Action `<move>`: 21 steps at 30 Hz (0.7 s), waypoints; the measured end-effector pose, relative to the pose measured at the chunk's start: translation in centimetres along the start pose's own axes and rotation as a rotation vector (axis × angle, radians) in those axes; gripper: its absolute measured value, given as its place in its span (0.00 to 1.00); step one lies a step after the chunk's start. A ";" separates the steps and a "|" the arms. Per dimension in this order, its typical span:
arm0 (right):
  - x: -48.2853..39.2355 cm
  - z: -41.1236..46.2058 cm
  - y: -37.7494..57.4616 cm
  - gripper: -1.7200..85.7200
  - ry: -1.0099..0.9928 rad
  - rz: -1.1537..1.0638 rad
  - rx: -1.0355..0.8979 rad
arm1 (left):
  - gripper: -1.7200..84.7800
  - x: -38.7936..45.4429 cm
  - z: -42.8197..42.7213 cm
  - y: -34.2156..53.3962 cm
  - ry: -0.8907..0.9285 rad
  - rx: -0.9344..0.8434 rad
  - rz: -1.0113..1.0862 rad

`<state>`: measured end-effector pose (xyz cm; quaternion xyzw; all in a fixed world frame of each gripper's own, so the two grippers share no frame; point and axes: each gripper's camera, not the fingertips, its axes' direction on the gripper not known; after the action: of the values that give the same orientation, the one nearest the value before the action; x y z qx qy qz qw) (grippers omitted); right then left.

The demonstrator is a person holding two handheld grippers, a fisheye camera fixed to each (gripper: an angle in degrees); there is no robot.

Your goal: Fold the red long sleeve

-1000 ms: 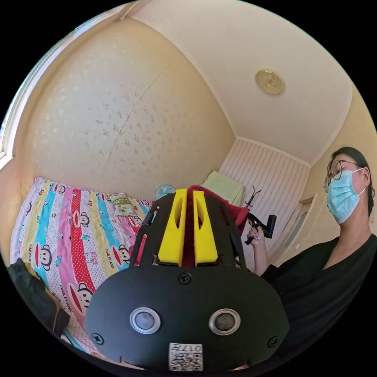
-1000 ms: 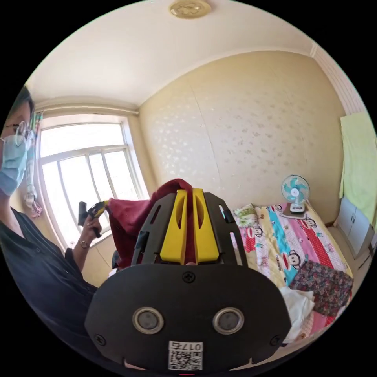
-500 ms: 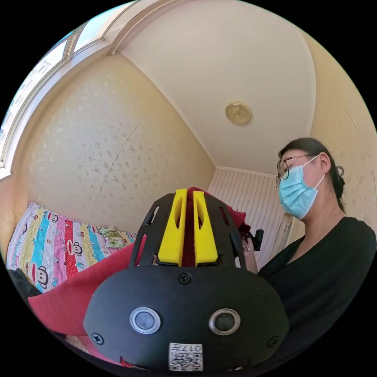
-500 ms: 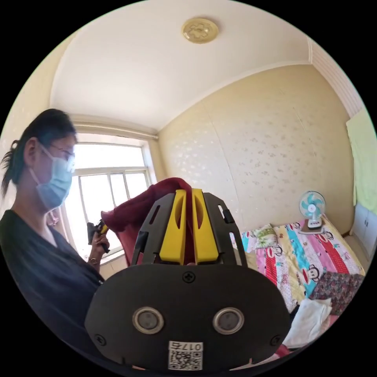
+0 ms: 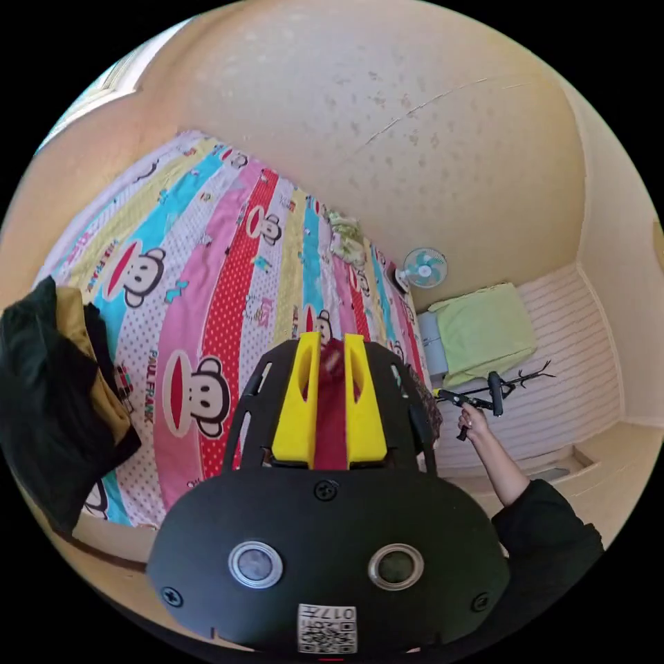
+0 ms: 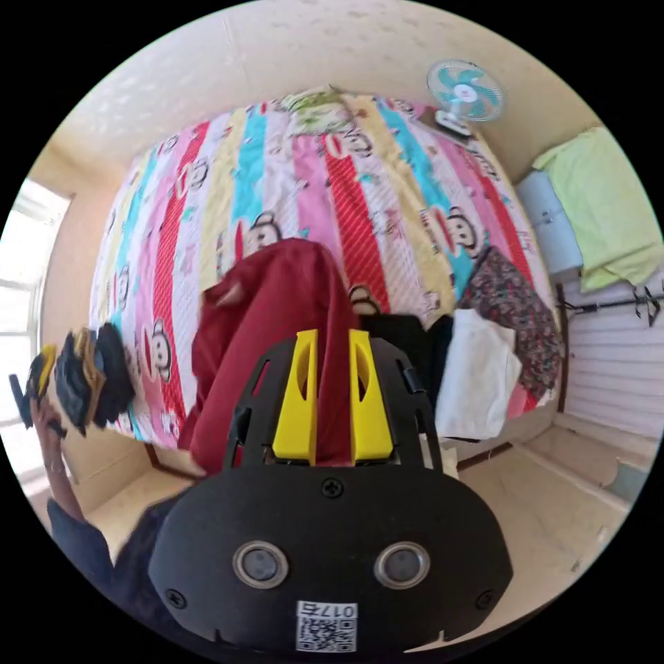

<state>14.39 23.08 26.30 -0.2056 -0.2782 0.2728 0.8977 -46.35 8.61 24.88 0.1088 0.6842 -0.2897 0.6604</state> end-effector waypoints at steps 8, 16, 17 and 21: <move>2.9 5.9 15.8 0.09 -0.215 0.191 -0.264 | 0.15 -11.6 11.3 10.2 -0.156 -0.499 -0.132; 6.6 0.8 18.8 0.06 -0.304 0.483 -0.236 | 0.10 -12.7 18.6 11.3 -0.302 -0.691 -0.059; 6.5 -0.1 18.5 0.06 -0.313 0.491 -0.215 | 0.08 -12.9 18.5 10.9 -0.297 -0.702 -0.063; 4.9 -1.8 16.8 0.06 -0.255 0.430 -0.249 | 0.03 -14.1 11.4 6.8 -0.145 -0.540 -0.123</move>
<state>12.61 38.52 18.09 -0.3328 -0.3705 0.4444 0.7447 -31.70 11.23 37.26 -0.1338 0.6929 -0.1436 0.6938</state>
